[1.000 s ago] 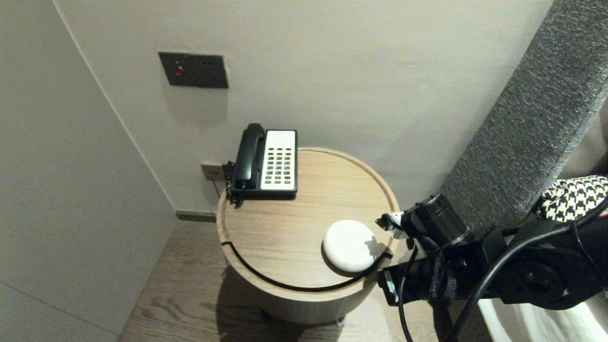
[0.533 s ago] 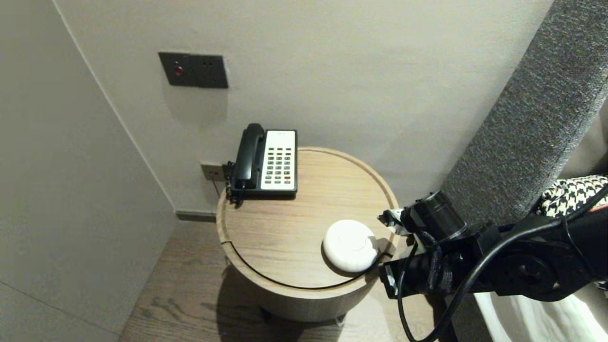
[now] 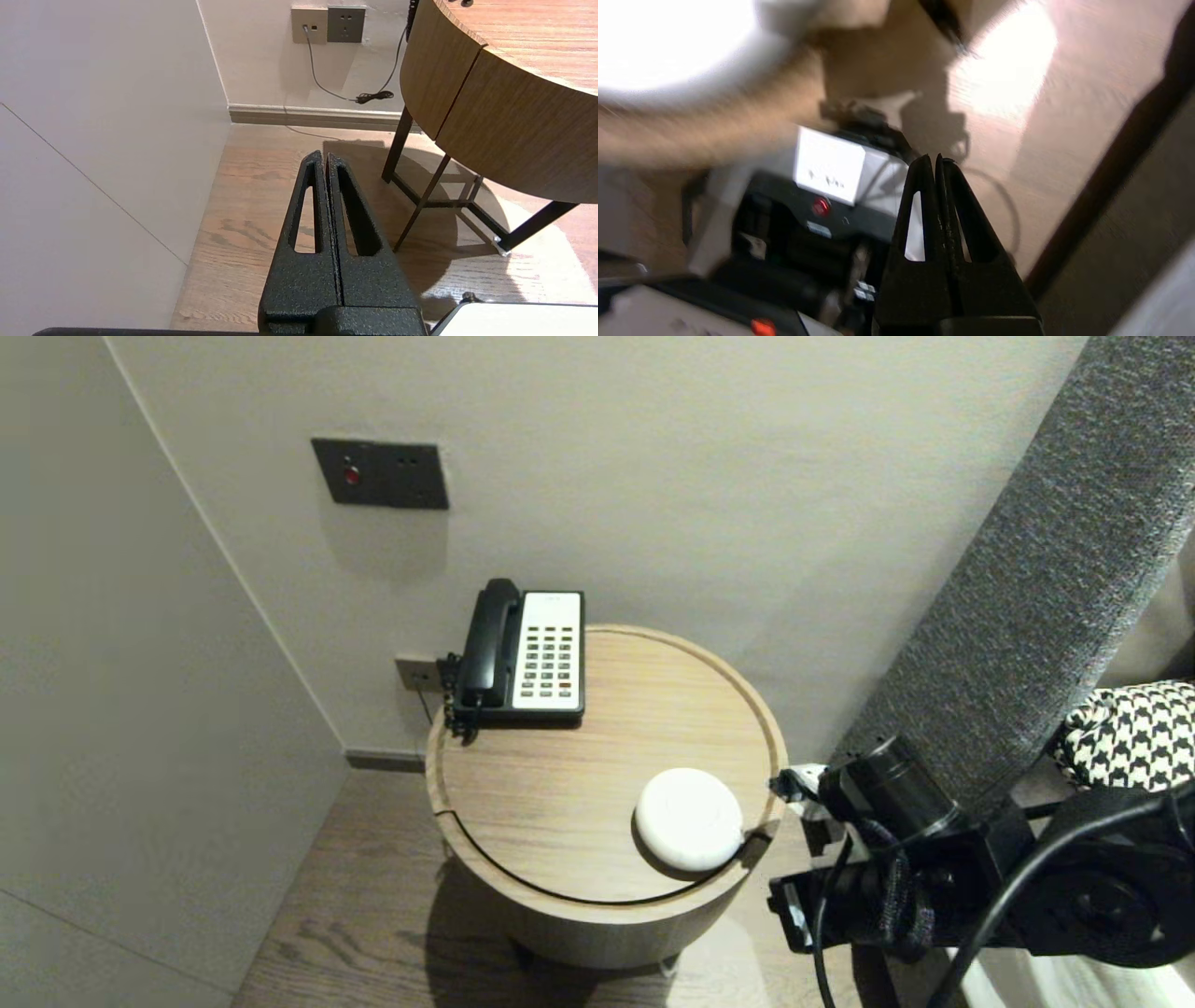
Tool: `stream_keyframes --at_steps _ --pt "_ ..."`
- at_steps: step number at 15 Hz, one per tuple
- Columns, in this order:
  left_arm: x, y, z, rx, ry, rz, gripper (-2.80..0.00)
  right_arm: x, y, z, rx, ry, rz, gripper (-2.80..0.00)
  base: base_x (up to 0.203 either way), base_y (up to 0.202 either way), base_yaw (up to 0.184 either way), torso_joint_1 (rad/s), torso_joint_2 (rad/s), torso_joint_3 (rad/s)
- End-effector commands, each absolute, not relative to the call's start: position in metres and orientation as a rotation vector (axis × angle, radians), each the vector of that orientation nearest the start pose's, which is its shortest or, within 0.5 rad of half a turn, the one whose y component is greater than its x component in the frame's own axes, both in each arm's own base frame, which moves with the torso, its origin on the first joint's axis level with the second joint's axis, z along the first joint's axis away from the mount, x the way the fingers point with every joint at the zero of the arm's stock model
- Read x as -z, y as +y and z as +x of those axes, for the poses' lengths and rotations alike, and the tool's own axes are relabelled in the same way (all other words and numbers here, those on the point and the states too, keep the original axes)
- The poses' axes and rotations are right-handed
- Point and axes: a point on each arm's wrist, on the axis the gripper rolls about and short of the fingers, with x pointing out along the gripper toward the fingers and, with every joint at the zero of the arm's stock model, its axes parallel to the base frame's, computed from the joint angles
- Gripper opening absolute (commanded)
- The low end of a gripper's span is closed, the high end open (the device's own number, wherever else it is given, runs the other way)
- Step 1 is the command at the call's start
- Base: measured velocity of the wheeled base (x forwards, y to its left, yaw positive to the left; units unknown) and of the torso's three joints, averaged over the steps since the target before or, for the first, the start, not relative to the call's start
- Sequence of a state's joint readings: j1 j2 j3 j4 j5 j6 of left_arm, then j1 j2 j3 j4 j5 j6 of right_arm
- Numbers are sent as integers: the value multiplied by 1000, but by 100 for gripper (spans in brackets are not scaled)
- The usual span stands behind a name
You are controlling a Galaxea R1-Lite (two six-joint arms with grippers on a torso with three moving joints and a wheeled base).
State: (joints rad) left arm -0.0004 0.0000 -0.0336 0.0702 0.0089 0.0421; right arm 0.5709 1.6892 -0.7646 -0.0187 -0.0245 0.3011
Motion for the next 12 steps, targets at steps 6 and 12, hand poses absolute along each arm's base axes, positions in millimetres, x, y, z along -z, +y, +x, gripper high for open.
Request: stream_keyframes --at_steps 6,12 --pt "-78 0 -26 -7 37 43 -280 -114 18 200 -30 953 18 -280 0 0 0 0 0 0" --pt "-78 0 -26 -8 37 43 -280 -146 -83 175 229 797 22 -280 0 0 0 0 0 0"
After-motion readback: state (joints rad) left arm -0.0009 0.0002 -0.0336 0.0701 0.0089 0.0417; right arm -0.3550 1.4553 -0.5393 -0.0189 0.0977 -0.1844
